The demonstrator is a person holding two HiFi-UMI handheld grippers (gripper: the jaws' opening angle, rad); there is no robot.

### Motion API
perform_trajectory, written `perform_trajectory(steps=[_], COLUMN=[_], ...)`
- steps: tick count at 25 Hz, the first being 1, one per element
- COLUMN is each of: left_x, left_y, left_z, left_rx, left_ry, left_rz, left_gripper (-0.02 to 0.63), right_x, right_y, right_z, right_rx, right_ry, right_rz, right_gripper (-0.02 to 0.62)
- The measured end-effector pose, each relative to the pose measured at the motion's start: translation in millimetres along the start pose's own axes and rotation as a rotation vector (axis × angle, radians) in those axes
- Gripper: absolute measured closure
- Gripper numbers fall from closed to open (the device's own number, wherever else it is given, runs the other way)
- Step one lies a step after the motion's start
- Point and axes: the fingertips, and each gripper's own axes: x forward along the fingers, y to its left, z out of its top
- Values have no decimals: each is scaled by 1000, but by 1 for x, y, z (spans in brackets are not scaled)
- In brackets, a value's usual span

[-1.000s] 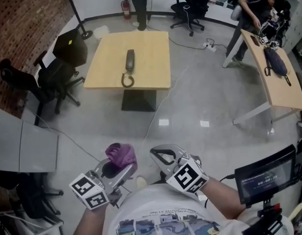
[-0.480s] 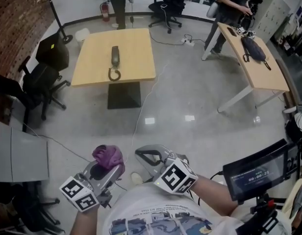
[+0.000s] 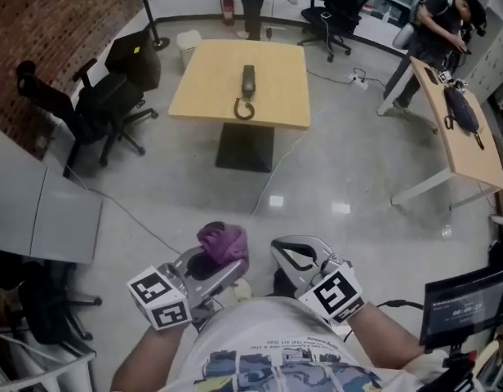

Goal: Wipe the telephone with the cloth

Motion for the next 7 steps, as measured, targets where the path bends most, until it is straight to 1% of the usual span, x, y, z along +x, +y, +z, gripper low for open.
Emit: perform_trajectory(steps=[7], left_x=[-7], left_y=[3], left_z=[1], left_rx=[-15], left_ry=[-15], left_rz=[-20], left_gripper=[456], right_x=[10], right_y=[5], right_z=[6], right_rx=[-14], right_ry=[-2], right_rz=[0], right_gripper=[594])
